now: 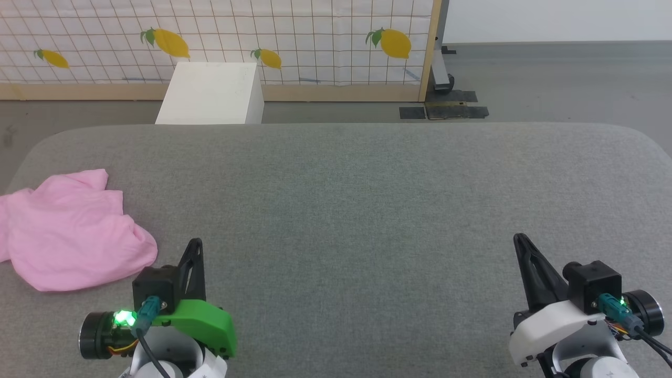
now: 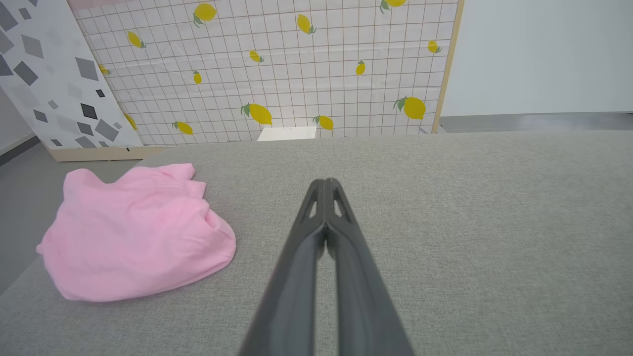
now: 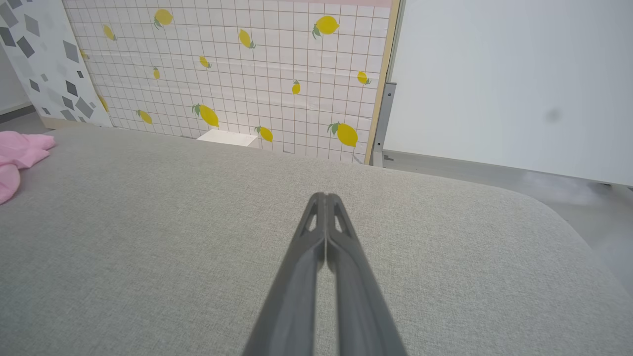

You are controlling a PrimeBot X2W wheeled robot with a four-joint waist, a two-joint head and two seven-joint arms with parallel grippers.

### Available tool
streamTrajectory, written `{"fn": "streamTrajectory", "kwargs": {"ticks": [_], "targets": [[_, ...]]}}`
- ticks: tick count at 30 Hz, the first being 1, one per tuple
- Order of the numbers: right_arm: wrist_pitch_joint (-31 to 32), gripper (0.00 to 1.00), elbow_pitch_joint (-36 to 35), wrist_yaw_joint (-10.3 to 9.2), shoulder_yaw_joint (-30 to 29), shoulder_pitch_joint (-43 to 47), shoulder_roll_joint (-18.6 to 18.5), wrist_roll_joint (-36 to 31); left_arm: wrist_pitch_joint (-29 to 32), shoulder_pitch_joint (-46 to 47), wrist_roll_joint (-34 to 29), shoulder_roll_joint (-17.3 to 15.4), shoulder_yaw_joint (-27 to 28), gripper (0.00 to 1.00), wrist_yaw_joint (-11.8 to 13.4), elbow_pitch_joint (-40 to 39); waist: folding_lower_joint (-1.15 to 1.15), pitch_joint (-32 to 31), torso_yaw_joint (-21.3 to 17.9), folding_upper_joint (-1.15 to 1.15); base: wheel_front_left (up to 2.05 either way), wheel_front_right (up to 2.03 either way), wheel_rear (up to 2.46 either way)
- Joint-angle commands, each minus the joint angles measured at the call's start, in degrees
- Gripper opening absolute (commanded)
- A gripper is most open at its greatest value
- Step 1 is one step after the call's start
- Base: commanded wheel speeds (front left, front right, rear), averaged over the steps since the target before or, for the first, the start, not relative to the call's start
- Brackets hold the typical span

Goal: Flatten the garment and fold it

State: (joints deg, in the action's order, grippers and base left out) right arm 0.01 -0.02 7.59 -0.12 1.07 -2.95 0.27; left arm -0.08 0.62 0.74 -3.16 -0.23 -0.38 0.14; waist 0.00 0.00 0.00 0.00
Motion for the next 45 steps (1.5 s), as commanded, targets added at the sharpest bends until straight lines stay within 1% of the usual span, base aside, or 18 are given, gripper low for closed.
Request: {"fn": "streamTrajectory", "kwargs": {"ticks": [1, 45], "targets": [[0.0, 0.0, 0.0, -0.1, 0.1, -1.1, 0.1, -0.3, 0.1, -0.6, -0.7, 0.3, 0.2, 0.0, 0.4, -0.1, 0.0, 0.0, 0.0, 0.0, 0.0, 0.0, 0.0], [0.0, 0.0, 0.0, -0.1, 0.1, -1.1, 0.1, -0.3, 0.1, -0.6, -0.7, 0.3, 0.2, 0.0, 0.4, -0.1, 0.0, 0.0, 0.0, 0.0, 0.0, 0.0, 0.0]]}}
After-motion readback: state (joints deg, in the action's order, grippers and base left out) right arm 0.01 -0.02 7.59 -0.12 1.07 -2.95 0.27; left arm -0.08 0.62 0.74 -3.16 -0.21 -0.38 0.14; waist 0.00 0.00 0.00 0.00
